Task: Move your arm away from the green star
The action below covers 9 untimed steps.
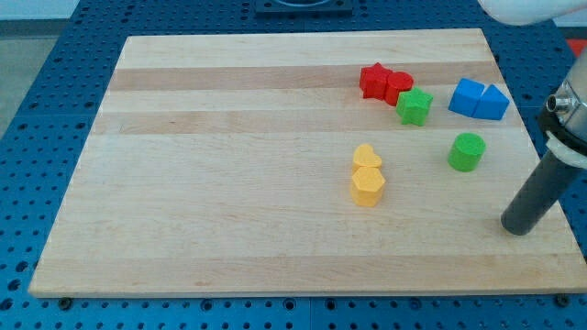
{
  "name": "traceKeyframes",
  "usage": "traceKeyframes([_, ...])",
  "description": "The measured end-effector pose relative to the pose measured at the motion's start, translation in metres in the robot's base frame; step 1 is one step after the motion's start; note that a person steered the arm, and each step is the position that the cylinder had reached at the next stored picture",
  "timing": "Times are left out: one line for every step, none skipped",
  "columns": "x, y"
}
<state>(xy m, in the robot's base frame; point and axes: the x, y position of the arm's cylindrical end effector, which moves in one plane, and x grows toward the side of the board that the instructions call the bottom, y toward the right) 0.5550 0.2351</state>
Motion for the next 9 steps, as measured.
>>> traceKeyframes([0.0,0.0])
traceKeyframes([0.0,0.0])
traceKeyframes([-0.046,-0.002])
traceKeyframes([-0.078,-0.005])
traceKeyframes([-0.078,-0.005])
traceKeyframes([-0.095,-0.036])
traceKeyframes([-0.142,-0.093])
traceKeyframes([-0.171,-0.119])
traceKeyframes([-0.171,-0.113])
